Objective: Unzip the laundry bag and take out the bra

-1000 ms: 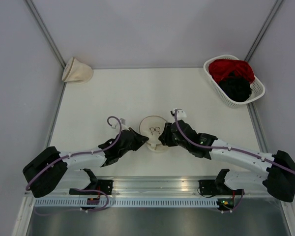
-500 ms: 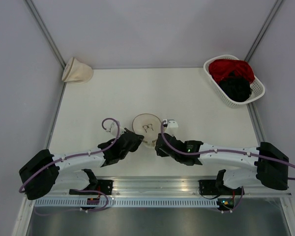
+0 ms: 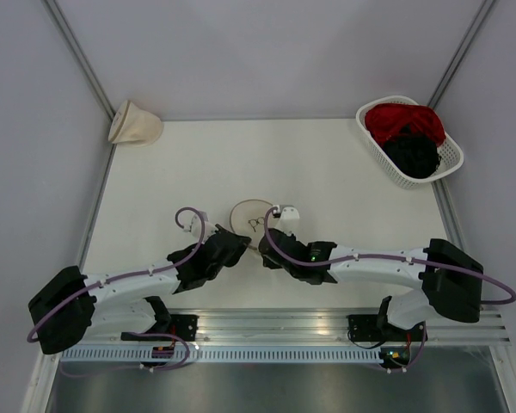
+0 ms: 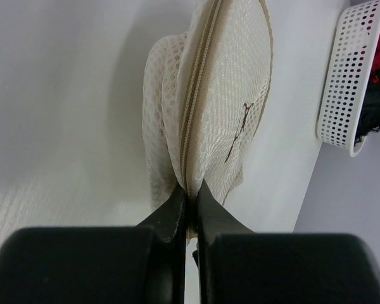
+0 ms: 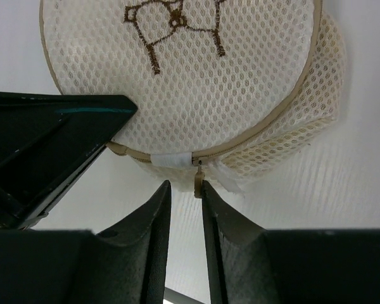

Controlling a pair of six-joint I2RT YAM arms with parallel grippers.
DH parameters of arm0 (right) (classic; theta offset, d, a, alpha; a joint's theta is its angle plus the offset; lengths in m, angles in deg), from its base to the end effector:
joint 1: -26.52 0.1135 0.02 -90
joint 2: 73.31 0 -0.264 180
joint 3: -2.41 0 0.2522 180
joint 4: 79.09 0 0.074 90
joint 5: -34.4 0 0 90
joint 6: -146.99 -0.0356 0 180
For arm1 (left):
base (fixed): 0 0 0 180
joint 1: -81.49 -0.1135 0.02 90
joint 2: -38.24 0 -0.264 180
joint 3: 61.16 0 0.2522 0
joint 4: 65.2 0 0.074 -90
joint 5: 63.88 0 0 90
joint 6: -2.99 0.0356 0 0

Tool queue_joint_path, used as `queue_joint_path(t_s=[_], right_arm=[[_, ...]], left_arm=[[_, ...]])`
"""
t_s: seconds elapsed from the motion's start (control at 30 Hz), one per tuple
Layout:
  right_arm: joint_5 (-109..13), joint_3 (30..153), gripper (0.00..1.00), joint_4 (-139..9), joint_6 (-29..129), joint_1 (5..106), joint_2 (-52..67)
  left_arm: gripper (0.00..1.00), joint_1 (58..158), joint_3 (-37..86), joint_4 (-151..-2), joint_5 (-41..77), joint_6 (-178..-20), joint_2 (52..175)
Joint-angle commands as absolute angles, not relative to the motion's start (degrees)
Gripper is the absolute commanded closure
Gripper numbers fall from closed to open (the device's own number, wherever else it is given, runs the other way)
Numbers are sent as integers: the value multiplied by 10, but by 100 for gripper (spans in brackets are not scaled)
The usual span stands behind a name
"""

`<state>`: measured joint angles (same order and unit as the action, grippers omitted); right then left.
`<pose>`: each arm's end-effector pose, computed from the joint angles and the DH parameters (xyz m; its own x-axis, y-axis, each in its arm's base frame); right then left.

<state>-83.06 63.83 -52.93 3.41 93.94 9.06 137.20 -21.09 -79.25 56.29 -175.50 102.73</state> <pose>0.1274 0.2636 0.2076 -0.7293 0.1057 -0.6759 -0.1885 0.9187 0.3471 0.1376 -0.1700 0.1823 -0.5017 -0.7983 -0.3332 -0.3374 0.5352 -0.7744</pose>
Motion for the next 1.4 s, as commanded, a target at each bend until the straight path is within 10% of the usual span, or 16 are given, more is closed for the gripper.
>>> queue_joint_path(t_s=[0.0,0.37,1.03,1.37], right_arm=[[-863,666,69,-542,47,944,104],[-868,664,99,-528,55,937,117],[-868,579,100,-488,102,855,48],[-869,591,100,-501,157,791,67]], left_arm=[[98,1375,-207,-803,583,-1770,1013],[98,1376,-219,-803,577,-1763,990],[98,1371,-297,-827,519,-1455,824],[98,1330,-244,-834,300,-1254,885]])
